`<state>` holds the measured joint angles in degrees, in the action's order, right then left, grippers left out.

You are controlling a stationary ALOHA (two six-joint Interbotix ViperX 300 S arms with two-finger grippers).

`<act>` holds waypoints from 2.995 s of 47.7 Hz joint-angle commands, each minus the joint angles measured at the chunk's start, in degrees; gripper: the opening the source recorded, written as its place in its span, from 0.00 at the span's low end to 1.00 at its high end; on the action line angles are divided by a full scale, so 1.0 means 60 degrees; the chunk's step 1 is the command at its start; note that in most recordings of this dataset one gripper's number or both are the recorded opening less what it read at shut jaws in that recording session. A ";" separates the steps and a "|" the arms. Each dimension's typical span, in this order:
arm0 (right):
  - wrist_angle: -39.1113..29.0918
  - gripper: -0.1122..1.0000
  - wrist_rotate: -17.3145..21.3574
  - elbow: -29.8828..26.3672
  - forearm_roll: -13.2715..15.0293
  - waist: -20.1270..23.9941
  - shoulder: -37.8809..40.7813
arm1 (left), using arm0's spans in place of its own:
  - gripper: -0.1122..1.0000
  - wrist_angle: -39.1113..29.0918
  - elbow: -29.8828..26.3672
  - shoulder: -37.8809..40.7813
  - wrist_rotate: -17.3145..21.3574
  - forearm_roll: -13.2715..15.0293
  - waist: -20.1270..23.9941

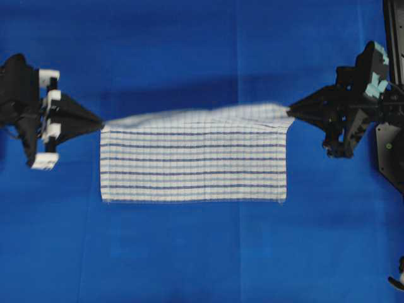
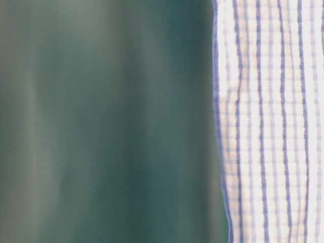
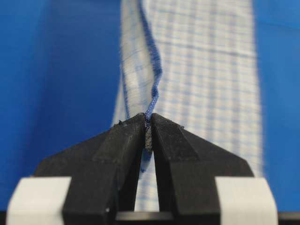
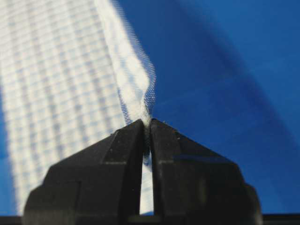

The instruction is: Fold the blue towel.

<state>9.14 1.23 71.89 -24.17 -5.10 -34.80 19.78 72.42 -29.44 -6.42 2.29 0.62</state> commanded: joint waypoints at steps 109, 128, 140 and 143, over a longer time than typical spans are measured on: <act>-0.0073 0.89 -0.0820 -0.0703 -0.0996 0.1831 0.1904 | 0.79 -0.0747 -0.0264 0.0249 -0.0249 -0.0015 -0.0820; 0.0015 0.88 -0.1729 -0.0718 -0.0996 0.0176 0.2212 | 0.79 -0.0981 -0.0498 0.0835 0.0806 -0.0015 0.0483; 0.0425 0.88 -0.1699 -0.0718 -0.1143 0.0161 0.3398 | 0.78 -0.0527 -0.0674 0.2476 0.0850 0.0000 0.0542; 0.0454 0.88 -0.1670 -0.0732 -0.1157 0.0161 0.3647 | 0.78 -0.0381 -0.0688 0.2813 0.0835 0.0000 0.0542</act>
<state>11.07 -8.96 68.47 -30.85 -4.04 -13.97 16.08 69.26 -14.50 -1.41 2.29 3.69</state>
